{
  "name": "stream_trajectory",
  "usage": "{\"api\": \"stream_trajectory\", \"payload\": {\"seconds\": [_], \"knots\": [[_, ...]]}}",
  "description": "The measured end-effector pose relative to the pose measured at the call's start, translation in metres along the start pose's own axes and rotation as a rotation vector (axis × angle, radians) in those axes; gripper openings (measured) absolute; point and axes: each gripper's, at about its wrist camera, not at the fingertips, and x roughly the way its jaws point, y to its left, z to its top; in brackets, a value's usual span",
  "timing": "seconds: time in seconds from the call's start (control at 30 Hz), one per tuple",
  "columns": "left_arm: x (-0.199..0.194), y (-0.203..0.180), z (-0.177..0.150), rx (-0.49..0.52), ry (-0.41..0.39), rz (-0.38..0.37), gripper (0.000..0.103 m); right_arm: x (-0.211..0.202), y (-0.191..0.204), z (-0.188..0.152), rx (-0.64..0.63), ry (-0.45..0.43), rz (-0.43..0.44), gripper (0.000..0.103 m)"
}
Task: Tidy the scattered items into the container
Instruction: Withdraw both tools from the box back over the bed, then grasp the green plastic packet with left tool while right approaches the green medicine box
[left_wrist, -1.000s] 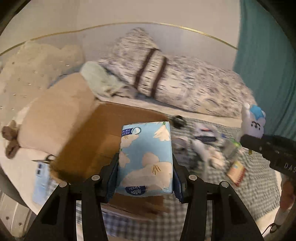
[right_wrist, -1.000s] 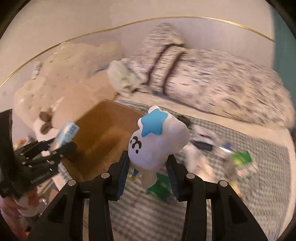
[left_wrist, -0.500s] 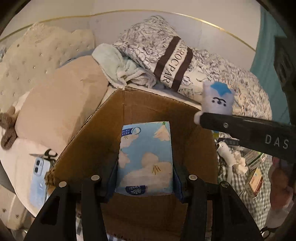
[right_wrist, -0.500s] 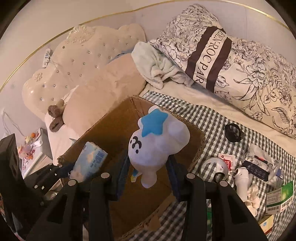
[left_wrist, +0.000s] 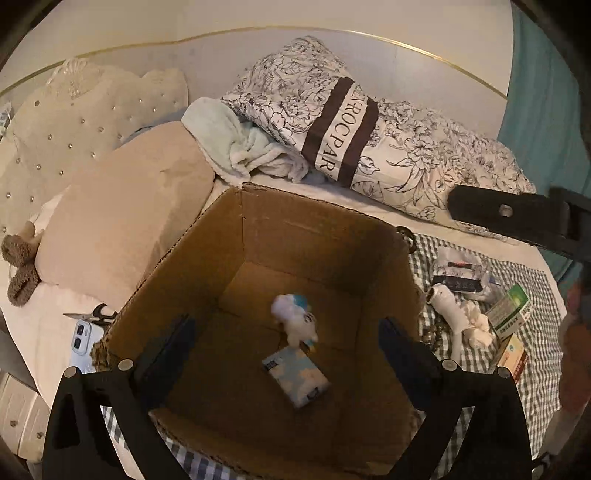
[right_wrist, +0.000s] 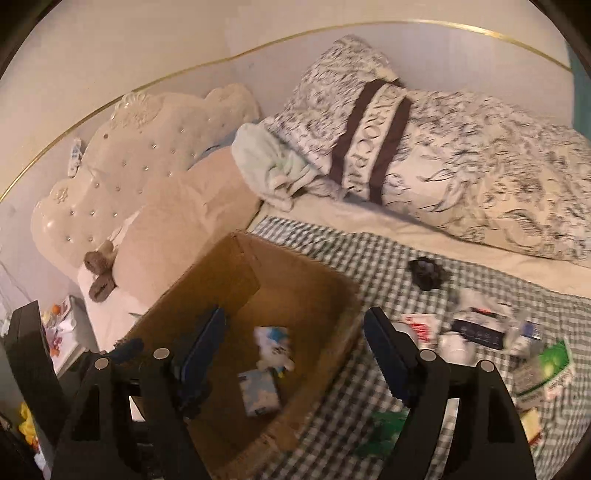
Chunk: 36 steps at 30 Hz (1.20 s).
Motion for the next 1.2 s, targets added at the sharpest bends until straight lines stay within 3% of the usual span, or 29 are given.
{"api": "stream_trajectory", "payload": {"seconds": [0.2,0.33,0.53,0.87,1.2], "knots": [[-0.022,-0.023,0.001,-0.012,-0.03,-0.021,0.102,-0.057,-0.047,-0.021,0.023,-0.064,-0.145,0.078],[-0.044,-0.048,0.003,-0.01,-0.072,-0.078,0.103,-0.096,-0.088,-0.044,0.044,-0.093,-0.263,0.079],[-0.061,-0.111,-0.01,0.073,-0.071,-0.131,0.103,-0.136,-0.148,-0.084,0.118,-0.073,-0.364,0.079],[-0.031,-0.19,-0.058,0.137,0.007,-0.154,0.103,-0.138,-0.196,-0.14,0.121,-0.01,-0.358,0.079],[0.035,-0.204,-0.091,0.117,0.101,-0.125,0.103,-0.08,-0.232,-0.181,0.193,0.129,-0.322,0.079]]}}
